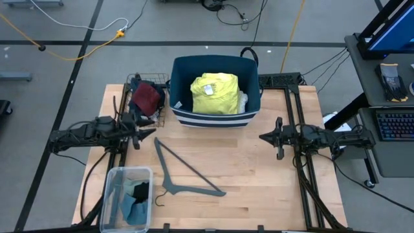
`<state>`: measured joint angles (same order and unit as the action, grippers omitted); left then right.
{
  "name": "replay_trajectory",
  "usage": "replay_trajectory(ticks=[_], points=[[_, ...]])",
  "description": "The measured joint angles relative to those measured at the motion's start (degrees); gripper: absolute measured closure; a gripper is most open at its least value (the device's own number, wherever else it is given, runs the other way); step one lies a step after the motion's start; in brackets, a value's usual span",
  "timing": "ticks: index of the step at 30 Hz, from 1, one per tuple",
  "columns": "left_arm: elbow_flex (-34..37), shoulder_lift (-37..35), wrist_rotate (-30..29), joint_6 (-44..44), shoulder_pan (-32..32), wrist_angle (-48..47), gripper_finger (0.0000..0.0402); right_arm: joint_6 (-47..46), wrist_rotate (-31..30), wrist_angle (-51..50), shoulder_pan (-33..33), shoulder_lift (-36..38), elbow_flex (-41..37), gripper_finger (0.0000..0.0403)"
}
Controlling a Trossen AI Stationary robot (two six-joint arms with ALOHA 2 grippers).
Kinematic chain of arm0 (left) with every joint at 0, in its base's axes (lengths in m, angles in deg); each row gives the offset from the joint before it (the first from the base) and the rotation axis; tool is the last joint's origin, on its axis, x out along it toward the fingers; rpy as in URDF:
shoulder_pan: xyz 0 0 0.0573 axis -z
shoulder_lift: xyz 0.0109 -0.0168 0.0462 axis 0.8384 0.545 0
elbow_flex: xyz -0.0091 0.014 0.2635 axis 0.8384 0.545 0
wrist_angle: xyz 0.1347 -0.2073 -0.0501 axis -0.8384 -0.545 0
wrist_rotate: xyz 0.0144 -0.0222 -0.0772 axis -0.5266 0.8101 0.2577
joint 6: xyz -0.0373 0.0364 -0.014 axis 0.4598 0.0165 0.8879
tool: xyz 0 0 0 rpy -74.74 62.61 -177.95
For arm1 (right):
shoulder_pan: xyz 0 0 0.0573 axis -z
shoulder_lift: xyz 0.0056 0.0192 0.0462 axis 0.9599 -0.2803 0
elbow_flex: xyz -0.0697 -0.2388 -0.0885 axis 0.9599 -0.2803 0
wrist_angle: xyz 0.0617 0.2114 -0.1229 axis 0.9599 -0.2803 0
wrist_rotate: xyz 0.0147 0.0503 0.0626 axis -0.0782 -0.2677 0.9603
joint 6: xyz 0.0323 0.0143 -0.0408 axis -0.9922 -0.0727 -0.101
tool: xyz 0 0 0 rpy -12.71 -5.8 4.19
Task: Pick & Place Cloths
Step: Return to Home Position
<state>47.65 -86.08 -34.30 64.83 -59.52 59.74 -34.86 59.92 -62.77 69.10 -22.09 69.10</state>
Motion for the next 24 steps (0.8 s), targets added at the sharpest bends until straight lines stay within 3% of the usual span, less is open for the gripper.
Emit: replay_trajectory(ticks=[24], points=[[0.0,0.1,0.3,-1.8,0.0,-3.0,0.0199,0.0,0.0,-0.8,0.0,0.0,-3.0,0.0399]])
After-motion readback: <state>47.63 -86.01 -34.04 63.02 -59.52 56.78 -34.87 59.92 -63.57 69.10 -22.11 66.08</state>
